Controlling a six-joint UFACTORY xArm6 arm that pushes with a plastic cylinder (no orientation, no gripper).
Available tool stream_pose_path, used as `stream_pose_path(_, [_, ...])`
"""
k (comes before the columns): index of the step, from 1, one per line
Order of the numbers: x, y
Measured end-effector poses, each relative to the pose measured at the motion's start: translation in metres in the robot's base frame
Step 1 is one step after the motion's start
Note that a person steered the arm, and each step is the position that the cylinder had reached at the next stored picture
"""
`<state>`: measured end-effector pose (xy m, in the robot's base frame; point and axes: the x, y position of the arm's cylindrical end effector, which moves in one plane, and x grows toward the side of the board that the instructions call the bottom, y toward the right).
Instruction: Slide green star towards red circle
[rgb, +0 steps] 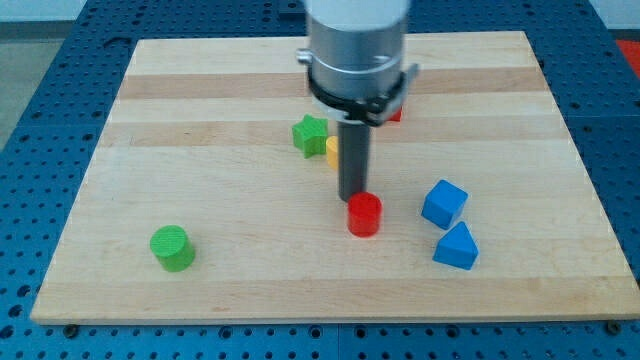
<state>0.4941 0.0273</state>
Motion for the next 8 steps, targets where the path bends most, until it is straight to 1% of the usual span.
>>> stream_pose_path(2, [0.003, -0.075])
stream_pose_path(3, [0.007, -0.074])
stream_pose_path(4, [0.009, -0.038])
stream_pose_path(6, [0.007, -0.042])
stream_pose_path(8, [-0.041, -0.107])
